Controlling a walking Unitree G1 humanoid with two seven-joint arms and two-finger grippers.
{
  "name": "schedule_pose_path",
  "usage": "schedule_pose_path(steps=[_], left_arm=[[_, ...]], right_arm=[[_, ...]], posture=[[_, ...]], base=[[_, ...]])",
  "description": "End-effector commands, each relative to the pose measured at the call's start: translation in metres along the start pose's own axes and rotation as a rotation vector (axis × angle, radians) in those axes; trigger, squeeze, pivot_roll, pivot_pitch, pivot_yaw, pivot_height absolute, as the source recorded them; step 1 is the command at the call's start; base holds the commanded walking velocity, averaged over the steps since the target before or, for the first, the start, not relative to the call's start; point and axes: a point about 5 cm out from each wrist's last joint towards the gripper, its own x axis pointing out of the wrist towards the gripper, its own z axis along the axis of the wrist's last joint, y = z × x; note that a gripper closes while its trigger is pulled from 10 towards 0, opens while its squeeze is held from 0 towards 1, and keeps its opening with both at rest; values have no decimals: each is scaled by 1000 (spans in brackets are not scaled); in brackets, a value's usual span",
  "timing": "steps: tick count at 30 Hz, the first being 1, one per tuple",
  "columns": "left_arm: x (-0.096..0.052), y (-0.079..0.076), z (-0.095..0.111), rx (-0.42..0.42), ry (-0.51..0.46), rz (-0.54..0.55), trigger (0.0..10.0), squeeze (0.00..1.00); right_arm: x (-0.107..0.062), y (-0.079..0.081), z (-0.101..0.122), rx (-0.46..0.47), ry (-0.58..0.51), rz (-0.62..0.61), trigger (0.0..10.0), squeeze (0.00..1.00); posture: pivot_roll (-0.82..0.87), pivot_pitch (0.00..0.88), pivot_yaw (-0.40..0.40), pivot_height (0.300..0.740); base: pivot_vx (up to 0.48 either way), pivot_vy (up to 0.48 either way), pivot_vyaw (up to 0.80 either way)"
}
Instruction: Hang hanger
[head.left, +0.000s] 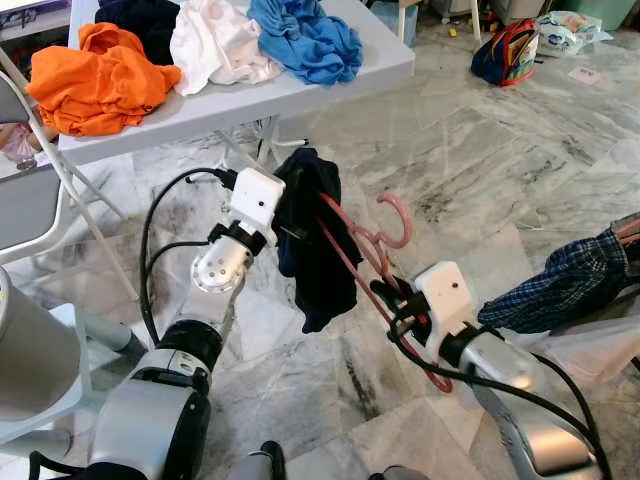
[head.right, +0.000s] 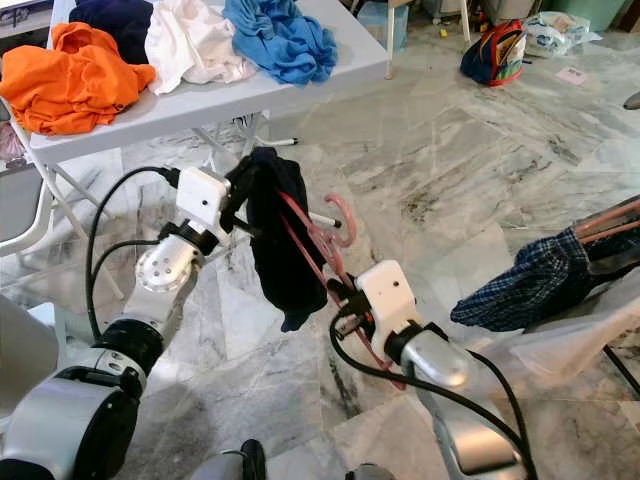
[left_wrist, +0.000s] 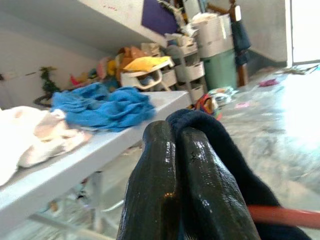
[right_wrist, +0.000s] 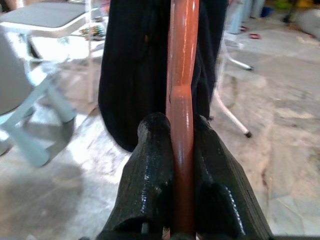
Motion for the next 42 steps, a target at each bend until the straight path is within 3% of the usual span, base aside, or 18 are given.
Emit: schedule_pose_path(steps=[1,7,13,16,21,24,30,37,42], left_arm=[[1,9,1,22,13,24,0,0],[0,19,0,36,42,50,0,0],[-1,27,-2,19,66,84,0,0],[-1,28,-3,20,68,86,0,0],[-5,28,-4,17,63,84,0,0],[-6,27,-5,15,67,81,0,0],[-6,28,-6,27,76,89,0,0],[-13,35,-11,52,107,133,0,0],[-12,33,-13,46,115,131,0,0]], right_arm=[[-6,2,11,-20,-62,38,10000,0],[-26,-4,14,-38,-55,118,10000,0],[-47,-1,8,-53,40,277,10000,0],[-50,-2,4,-64,75,292,10000,0],[-49,-14,-14,-204,246,229,10000,0],[-49,-5,-17,-204,265,283,10000,0],[-50,-6,-28,-270,336,284,10000,0],[-58,-15,-13,-222,260,256,10000,0],[-55,-21,12,-86,59,220,10000,0]], posture=[[-118,196,77,740],[-120,197,78,740],[-118,197,79,740],[-117,198,79,740],[-112,200,78,740],[-112,202,77,740],[-111,203,75,740],[-114,204,77,740],[-116,204,75,740]], base=[[0,0,0],[0,0,0],[0,0,0],[0,0,0],[0,0,0],[0,0,0],[0,0,0],[0,0,0],[0,0,0]])
